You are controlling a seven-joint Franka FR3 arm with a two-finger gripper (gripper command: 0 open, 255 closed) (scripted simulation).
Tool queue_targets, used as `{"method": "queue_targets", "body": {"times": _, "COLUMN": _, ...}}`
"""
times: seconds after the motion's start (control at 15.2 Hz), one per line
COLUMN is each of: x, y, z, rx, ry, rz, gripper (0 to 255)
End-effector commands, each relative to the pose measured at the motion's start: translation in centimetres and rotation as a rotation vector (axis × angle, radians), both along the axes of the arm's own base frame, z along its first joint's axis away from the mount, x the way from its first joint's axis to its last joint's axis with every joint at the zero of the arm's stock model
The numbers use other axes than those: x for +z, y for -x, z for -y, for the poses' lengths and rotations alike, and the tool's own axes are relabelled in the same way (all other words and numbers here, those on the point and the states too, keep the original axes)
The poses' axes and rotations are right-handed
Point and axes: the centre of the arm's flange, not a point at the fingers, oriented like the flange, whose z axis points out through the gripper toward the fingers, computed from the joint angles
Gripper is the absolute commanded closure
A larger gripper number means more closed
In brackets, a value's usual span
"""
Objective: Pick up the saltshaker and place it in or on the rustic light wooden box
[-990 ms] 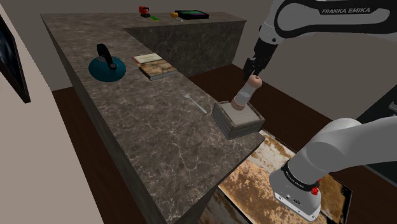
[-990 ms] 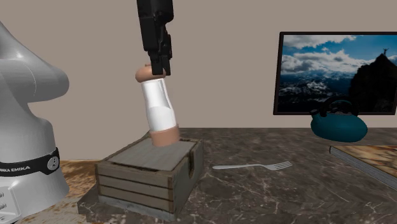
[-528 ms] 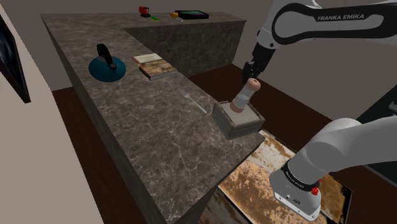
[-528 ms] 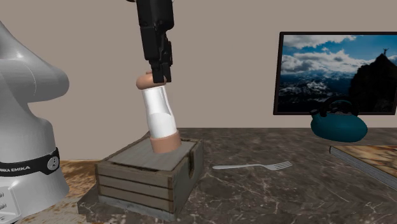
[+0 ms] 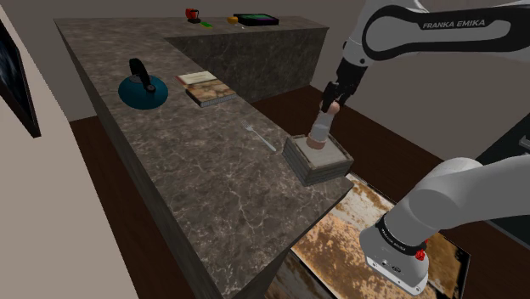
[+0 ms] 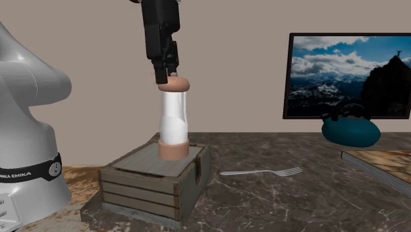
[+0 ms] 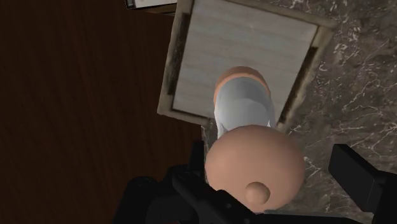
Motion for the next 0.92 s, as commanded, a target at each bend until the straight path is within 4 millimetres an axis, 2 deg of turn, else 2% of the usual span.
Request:
{"method": "queue_targets", "body": {"times": 0.0, "x": 0.0, "y": 0.0, "z": 0.0, "rx": 0.0, "ry": 0.0, "rz": -0.001, "gripper": 0}}
{"method": "queue_targets", "body": {"times": 0.07, "x": 0.0, "y": 0.0, "z": 0.1, "rx": 0.0, "ry": 0.0, "rz": -0.001, "gripper": 0}}
{"method": "queue_targets", "body": {"times": 0.33, "x": 5.0, "y": 0.3, "z": 0.1, "rx": 0.0, "ry": 0.0, "rz": -0.001, "gripper": 0}}
{"method": "queue_targets", "body": {"times": 0.86, "x": 5.0, "y": 0.3, "z": 0.1, "rx": 0.0, "ry": 0.0, "rz": -0.001, "gripper": 0}}
